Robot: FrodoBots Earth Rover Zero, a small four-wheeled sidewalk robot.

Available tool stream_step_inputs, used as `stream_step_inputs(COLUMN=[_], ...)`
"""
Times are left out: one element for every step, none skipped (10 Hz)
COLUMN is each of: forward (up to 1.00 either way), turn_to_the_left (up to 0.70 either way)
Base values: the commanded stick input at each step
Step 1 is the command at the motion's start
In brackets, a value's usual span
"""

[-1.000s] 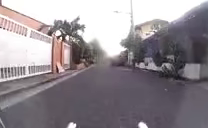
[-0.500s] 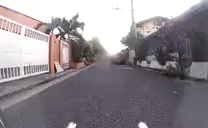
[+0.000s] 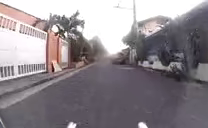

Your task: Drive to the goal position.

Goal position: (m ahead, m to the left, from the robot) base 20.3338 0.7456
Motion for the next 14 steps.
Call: stream_step_inputs(forward=[0.7, 0.7, 0.7, 0.7, 0.7, 0.7, 0.7, 0.7, 0.7, 0.7, 0.7, 0.7, 0.7, 0.7], turn_to_the_left=[0.09, 0.0, 0.0, 0.0, 0.0, 0.0, 0.0, 0.0, 0.0, 0.0, 0.0, 0.0, 0.0, 0.0])
